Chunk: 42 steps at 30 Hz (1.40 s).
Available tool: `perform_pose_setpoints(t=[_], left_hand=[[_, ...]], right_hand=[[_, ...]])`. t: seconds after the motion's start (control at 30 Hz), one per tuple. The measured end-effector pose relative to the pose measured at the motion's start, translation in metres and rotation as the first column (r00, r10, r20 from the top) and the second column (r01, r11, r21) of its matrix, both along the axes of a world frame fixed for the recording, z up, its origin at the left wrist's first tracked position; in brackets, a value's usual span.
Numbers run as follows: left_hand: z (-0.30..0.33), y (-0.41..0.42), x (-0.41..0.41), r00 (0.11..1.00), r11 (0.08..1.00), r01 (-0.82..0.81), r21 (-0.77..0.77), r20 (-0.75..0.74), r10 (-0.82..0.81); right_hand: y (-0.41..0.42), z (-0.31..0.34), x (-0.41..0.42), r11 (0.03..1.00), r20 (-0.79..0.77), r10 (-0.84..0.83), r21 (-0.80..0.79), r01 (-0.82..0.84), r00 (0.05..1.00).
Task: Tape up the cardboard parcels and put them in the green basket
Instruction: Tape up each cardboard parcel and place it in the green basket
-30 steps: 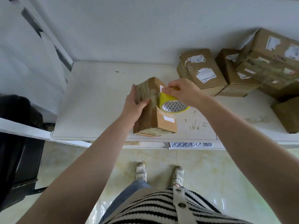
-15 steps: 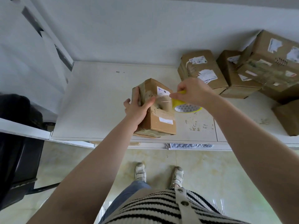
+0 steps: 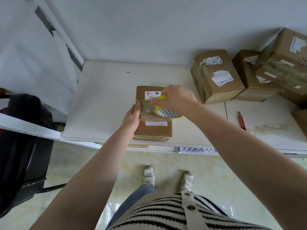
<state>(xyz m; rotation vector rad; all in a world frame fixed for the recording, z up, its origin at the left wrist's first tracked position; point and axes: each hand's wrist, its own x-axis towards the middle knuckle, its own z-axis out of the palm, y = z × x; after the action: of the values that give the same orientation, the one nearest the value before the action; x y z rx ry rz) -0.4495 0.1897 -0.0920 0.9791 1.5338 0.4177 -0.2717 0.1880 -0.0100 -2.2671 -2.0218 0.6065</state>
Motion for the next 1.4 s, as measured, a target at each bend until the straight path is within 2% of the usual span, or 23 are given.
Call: perform_pose_setpoints(t=[0.13, 0.2, 0.37, 0.57, 0.83, 0.9, 0.93, 0.97, 1.03, 1.07, 1.1, 1.17, 1.3, 1.4], left_hand=[[-0.004, 0.001, -0.005, 1.000, 1.000, -0.016, 0.012, 0.001, 0.016], [-0.006, 0.002, -0.006, 1.000, 0.999, -0.021, 0.047, 0.015, 0.020], [-0.010, 0.001, -0.003, 1.000, 0.993, 0.017, 0.114, 0.001, -0.017], [-0.010, 0.001, -0.003, 0.997, 0.979, 0.075, 0.190, -0.038, -0.069], [-0.018, 0.003, -0.005, 0.993, 0.955, 0.118, 0.272, -0.045, -0.110], [-0.016, 0.002, -0.003, 0.985, 0.947, 0.164, 0.277, -0.103, -0.140], [-0.015, 0.002, -0.002, 0.965, 0.924, 0.222, 0.310, -0.204, -0.163], [-0.012, 0.002, -0.001, 0.913, 0.883, 0.313, 0.349, -0.368, -0.178], [-0.006, 0.002, 0.006, 0.709, 0.699, 0.563, 0.442, -0.693, -0.132], [-0.002, 0.003, 0.011, 0.637, 0.589, 0.660, 0.466, -0.763, -0.111], [0.002, 0.005, 0.019, 0.602, 0.514, 0.718, 0.469, -0.789, -0.120], [0.005, 0.007, 0.037, 0.522, 0.440, 0.798, 0.411, -0.837, -0.164], [-0.004, 0.008, 0.052, 0.367, 0.379, 0.883, 0.278, -0.912, -0.186], [-0.010, 0.010, 0.046, 0.354, 0.380, 0.888, 0.261, -0.914, -0.200]], right_hand=[[0.006, 0.001, -0.015, 0.998, 0.085, 0.049, 0.030, -0.052, 0.995], [0.006, 0.005, -0.009, 1.000, 0.085, 0.031, 0.005, -0.031, 0.996], [-0.014, 0.005, 0.031, 0.996, 0.264, -0.045, -0.058, 0.063, 0.964], [-0.025, -0.027, 0.045, 0.961, 0.070, -0.200, -0.180, 0.209, 0.977], [-0.023, -0.058, 0.053, 0.948, -0.034, -0.246, -0.218, 0.233, 0.969], [-0.022, -0.059, 0.053, 0.945, -0.036, -0.241, -0.234, 0.227, 0.970], [-0.021, -0.059, 0.053, 0.946, -0.029, -0.232, -0.241, 0.218, 0.972], [-0.020, -0.059, 0.053, 0.946, -0.019, -0.220, -0.248, 0.209, 0.975], [-0.019, -0.058, 0.054, 0.946, 0.000, -0.203, -0.256, 0.196, 0.979], [-0.018, -0.058, 0.055, 0.946, 0.012, -0.199, -0.260, 0.195, 0.980], [-0.019, -0.057, 0.057, 0.944, 0.024, -0.198, -0.263, 0.197, 0.980], [-0.020, -0.056, 0.059, 0.943, 0.041, -0.198, -0.264, 0.202, 0.979], [-0.022, -0.056, 0.057, 0.941, 0.041, -0.203, -0.267, 0.206, 0.978], [-0.020, -0.059, 0.053, 0.941, 0.021, -0.207, -0.271, 0.205, 0.978]])
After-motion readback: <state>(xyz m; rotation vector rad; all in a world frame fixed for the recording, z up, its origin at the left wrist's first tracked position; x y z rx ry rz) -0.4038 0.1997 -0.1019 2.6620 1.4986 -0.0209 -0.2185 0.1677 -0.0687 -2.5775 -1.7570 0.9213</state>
